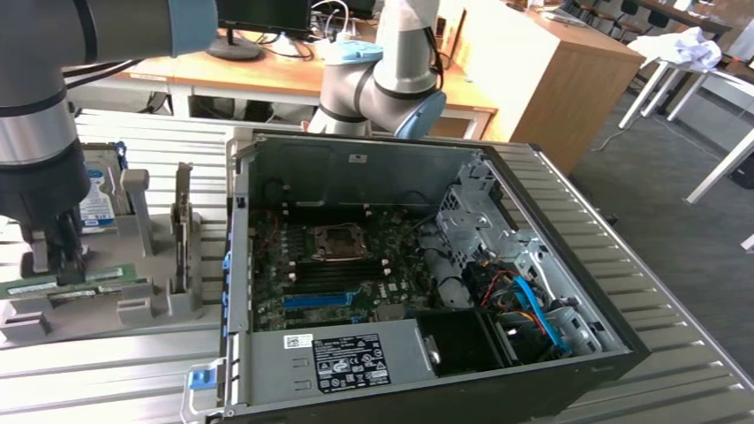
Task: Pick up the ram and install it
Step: 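Pick up the ram and move it above insertion slot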
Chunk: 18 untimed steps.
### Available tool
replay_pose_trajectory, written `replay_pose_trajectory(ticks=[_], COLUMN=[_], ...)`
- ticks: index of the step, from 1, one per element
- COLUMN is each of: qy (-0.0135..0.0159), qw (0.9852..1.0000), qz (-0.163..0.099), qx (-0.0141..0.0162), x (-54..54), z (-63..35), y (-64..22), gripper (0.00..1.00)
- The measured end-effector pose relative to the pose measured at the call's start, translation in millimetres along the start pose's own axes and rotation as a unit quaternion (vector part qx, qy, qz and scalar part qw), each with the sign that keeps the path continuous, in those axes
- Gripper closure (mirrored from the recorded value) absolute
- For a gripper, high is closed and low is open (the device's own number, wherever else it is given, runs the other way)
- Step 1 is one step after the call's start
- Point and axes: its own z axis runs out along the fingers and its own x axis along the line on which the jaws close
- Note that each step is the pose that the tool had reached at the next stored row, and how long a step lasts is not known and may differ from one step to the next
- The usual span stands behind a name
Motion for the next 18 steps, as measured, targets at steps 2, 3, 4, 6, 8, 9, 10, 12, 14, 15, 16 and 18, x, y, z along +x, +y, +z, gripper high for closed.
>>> replay_pose_trajectory(ticks=[2, 3, 4, 6, 8, 9, 10, 12, 14, 15, 16, 18], qy=[0.0, 0.0, 0.0, 0.0, 0.0, 0.0, 0.0, 0.0, 0.0, 0.0, 0.0, 0.0], qw=[1.0, 1.0, 1.0, 1.0, 1.0, 1.0, 1.0, 1.0, 1.0, 1.0, 1.0, 1.0], qz=[0.0, 0.0, 0.0, 0.0, 0.0, 0.0, 0.0, 0.0, 0.0, 0.0, 0.0, 0.0], qx=[0.0, 0.0, 0.0, 0.0, 0.0, 0.0, 0.0, 0.0, 0.0, 0.0, 0.0, 0.0], x=[0.0, -0.1, -0.1, -0.1, -0.2, -0.2, -0.2, -0.2, -0.3, -0.3, -0.3, -0.4], z=[-1.8, -2.7, -3.5, -5.2, -7.2, -8.2, -9.1, -10.7, -12.4, -13.2, -14.1, -15.9], y=[0.1, 0.1, 0.1, 0.2, 0.3, 0.3, 0.4, 0.4, 0.5, 0.5, 0.6, 0.6], gripper=[0.87, 0.87, 0.87, 0.87, 0.87, 0.87, 0.87, 0.87, 0.87, 0.87, 0.87, 0.87])
